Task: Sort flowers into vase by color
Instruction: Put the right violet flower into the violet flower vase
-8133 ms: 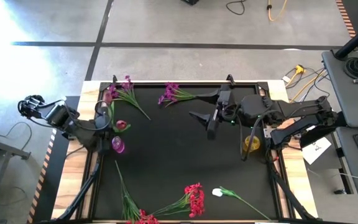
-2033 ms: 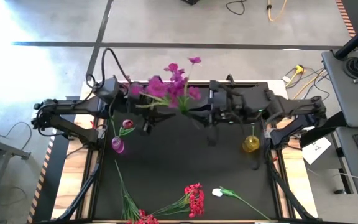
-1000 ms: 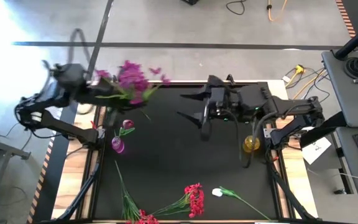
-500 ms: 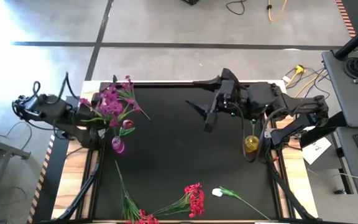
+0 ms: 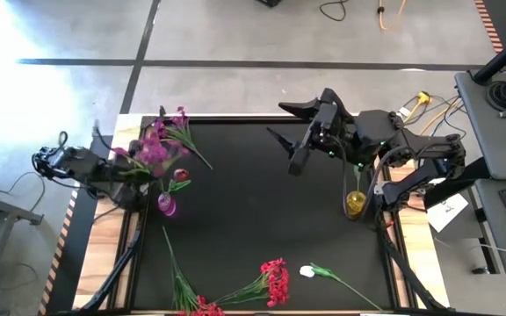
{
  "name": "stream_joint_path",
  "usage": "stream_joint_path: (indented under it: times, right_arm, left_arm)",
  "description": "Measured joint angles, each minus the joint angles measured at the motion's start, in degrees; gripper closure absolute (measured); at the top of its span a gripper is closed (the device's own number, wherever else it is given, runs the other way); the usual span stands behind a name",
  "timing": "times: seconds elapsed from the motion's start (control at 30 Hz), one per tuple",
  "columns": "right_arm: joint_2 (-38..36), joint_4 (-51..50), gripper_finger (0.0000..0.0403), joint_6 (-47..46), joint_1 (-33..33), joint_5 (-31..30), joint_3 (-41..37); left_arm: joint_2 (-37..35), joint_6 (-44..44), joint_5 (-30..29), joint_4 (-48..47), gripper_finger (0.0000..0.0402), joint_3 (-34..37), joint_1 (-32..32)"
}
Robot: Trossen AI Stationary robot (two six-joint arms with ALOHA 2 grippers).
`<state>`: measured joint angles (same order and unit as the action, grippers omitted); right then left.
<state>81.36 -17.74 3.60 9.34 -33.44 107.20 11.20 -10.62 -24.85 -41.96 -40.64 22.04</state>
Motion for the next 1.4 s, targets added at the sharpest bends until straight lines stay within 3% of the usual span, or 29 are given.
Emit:
stream_joint_path:
  times: [0.3, 0.6, 0.9, 1.03, 1.4]
  right_arm:
    - [0.0, 0.0, 0.0126, 0.41, -0.02, -2.81, 0.0]
    - [0.0, -0.04, 0.0133, 0.97, 0.0, -2.85, 0.0]
    - [0.0, -0.07, 0.0132, 1.15, 0.0, -2.76, 0.0]
    - [0.0, -0.6, 0.0132, 1.66, 0.0, -2.7, 0.0]
    - [-0.13, -3.22, 0.0133, 1.4, 0.03, -2.48, -0.02]
  left_arm:
    - [-1.77, -15.52, -4.52, -0.08, 0.0401, 2.9, 0.01]
    - [-0.41, -15.84, -3.84, -0.98, 0.0401, 9.72, 0.01]
    - [1.19, -12.64, 0.17, -3.88, 0.0401, 2.22, 0.03]
    - [2.55, -16.07, -6.3, -9.49, 0.0401, 0.83, -0.02]
    - [9.35, -26.77, -18.56, -13.08, 0.0401, 1.24, -0.02]
